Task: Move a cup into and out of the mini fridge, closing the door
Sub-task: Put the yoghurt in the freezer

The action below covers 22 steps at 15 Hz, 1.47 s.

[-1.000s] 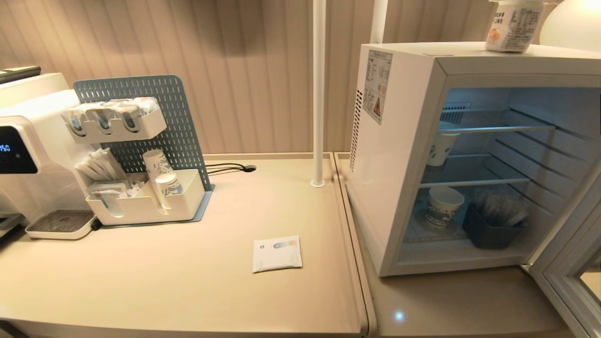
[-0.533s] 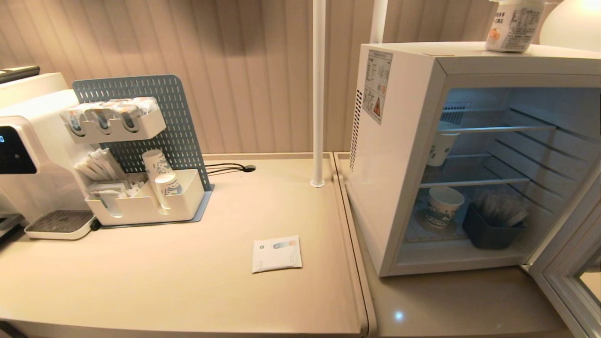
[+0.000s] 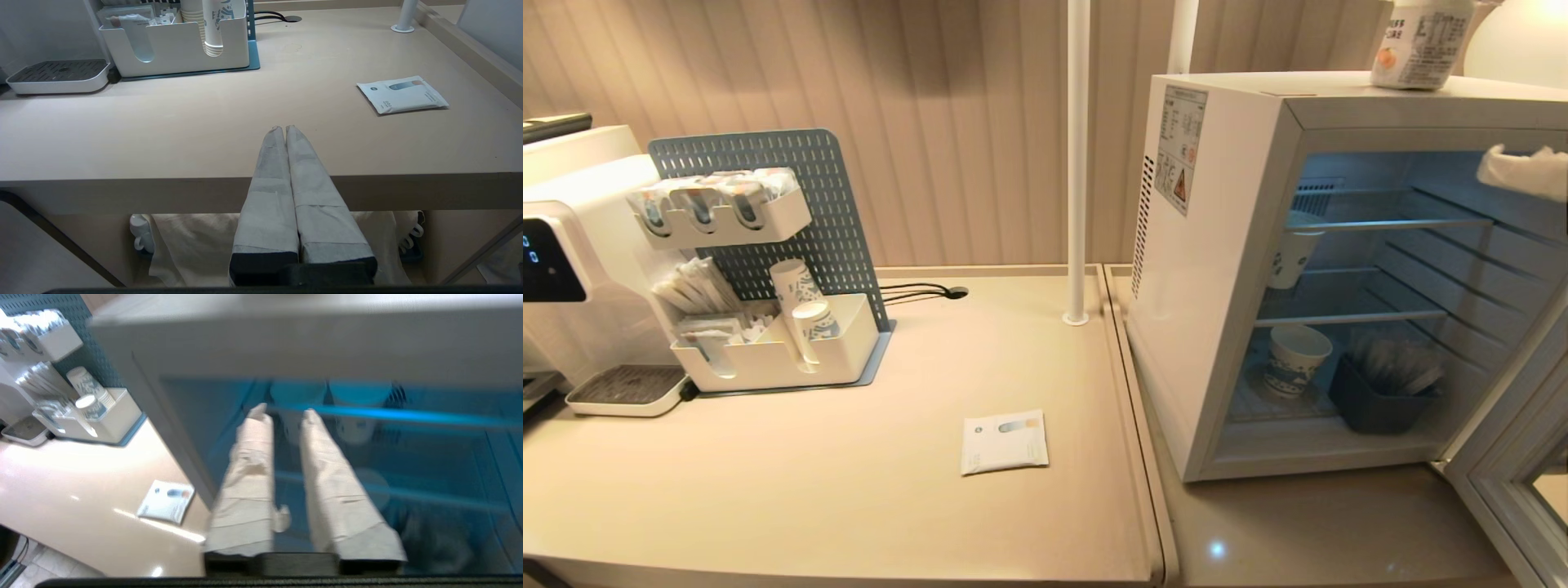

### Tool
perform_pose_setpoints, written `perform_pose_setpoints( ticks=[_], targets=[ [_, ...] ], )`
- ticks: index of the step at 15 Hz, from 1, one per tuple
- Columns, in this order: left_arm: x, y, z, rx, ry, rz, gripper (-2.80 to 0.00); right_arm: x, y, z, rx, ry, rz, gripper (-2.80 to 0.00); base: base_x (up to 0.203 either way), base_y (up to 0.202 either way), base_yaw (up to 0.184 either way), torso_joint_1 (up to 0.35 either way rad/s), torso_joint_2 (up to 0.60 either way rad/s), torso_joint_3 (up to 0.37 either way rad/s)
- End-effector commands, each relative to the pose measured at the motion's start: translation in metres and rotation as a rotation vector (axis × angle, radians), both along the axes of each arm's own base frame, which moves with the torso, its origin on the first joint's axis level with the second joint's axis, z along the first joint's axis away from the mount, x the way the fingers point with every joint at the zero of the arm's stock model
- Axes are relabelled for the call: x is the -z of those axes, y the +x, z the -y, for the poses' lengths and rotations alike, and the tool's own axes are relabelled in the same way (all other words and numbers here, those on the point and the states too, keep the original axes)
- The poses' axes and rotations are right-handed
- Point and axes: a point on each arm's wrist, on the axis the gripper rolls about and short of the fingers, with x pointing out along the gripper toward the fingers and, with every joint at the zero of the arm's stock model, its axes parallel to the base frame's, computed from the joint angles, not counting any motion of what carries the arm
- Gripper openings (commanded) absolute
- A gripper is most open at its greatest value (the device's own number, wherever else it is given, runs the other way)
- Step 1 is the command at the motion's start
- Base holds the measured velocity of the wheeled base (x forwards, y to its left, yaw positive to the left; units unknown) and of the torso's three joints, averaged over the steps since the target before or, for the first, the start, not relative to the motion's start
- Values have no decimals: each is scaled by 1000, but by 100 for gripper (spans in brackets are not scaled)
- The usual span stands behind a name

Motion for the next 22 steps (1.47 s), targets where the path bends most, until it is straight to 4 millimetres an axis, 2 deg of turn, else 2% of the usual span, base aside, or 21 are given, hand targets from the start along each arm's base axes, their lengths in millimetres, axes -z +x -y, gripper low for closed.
perform_pose_setpoints(
  ticks=[1,2,6,9,11,14,17,19,22],
  targets=[
    [0,0,0,0,0,-1,-280,2,37,-3,-15,7,-34,0,0,0,0,0,0,0],
    [0,0,0,0,0,1,-280,-6,35,-4,-16,21,-17,0,0,0,0,0,0,0],
    [0,0,0,0,3,-1,-280,-38,-4,-5,-35,33,-8,0,0,0,0,0,0,0],
    [0,0,0,0,3,1,-280,-44,-13,-4,-28,28,12,0,0,0,0,0,0,0],
    [0,0,0,0,2,1,-280,-49,-8,-4,-26,27,25,0,0,0,0,0,0,0],
    [0,0,0,0,0,1,-280,-51,14,-6,-19,25,17,0,0,0,0,0,0,0],
    [0,0,0,0,-1,1,-280,-49,52,-7,38,21,31,0,0,0,0,0,0,0],
    [0,0,0,0,-5,-1,-280,-46,85,-8,69,21,36,0,0,0,0,0,0,0],
    [0,0,0,-1,-12,-1,-280,-53,117,-10,87,25,76,0,0,0,0,0,0,0]
  ],
)
